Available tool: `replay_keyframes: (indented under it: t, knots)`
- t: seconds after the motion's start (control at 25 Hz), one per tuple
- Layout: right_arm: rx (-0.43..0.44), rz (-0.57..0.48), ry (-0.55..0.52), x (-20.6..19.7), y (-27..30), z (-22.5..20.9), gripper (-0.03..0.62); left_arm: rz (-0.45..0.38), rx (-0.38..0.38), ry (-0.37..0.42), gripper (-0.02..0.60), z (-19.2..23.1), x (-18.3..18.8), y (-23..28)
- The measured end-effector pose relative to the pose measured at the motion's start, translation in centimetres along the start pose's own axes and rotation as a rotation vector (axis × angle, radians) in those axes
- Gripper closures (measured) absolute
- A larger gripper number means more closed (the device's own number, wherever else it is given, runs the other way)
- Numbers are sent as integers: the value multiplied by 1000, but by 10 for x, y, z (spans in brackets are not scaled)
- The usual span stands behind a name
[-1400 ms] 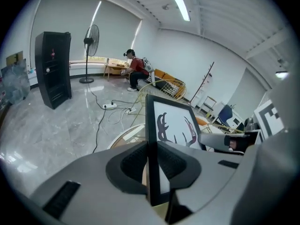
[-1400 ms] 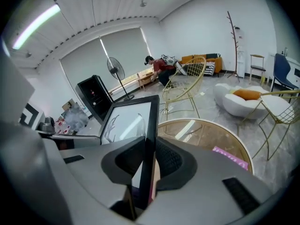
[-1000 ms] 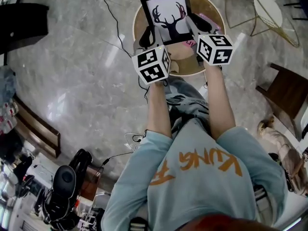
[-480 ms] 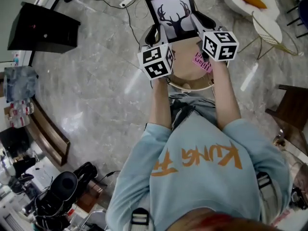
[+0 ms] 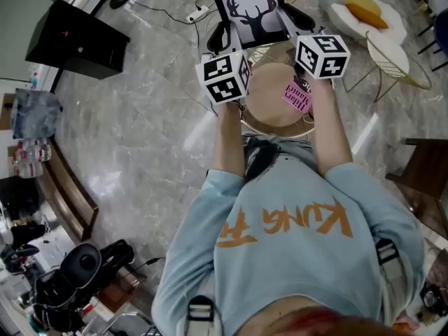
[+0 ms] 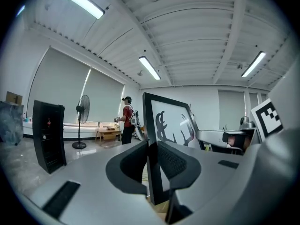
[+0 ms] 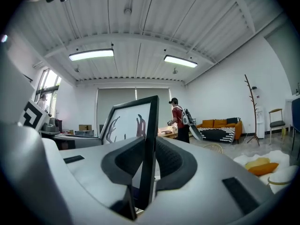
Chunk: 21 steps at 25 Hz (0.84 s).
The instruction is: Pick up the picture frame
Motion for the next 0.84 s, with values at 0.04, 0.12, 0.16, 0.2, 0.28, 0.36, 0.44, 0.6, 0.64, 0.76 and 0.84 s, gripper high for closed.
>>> replay_keyframes:
  t: [0.04, 0.12, 0.16, 0.2, 0.28, 0.36, 0.44, 0.6, 0.64, 0.76, 0.84]
  knots:
    - [3, -5, -6, 3, 1, 3, 526, -5, 3, 0, 500, 2, 2, -2]
    - [11, -11, -17, 7, 2, 8, 526, -14, 10, 0, 500, 5, 5, -7]
    - [15, -15, -22, 8, 3, 10, 526, -20, 14, 1, 500, 6, 5, -10]
    - [20, -20, -27, 9, 3, 12, 526, -26, 18, 1, 500, 7, 5, -12]
    - [30, -27, -34, 10, 5, 16, 526, -36, 26, -1, 500, 10, 5, -15]
    - [40, -29, -41, 12, 7, 18, 526, -43, 34, -7, 500, 12, 6, -17]
    - [50, -31, -51, 15, 8, 20, 526, -50, 42, -14, 500, 13, 7, -19]
    - [70, -33, -71, 14, 9, 29, 526, -62, 58, -23, 500, 19, 4, -28]
    - [75, -33, -75, 14, 10, 31, 525, -64, 62, -26, 500, 21, 3, -29]
    - [83, -31, -86, 15, 14, 34, 525, -64, 68, -33, 500, 25, 3, -29]
    - [85, -29, -93, 17, 16, 35, 525, -64, 71, -36, 500, 27, 4, -29]
Point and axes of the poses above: the fingertips, and each gripper's own axes: y forward along the fingers, z to its left, x out of its top, the point moved 10 cm from there along -y, backward along the fingers, and after that the axes turned 6 degrees about z, right-handed, at the moved point
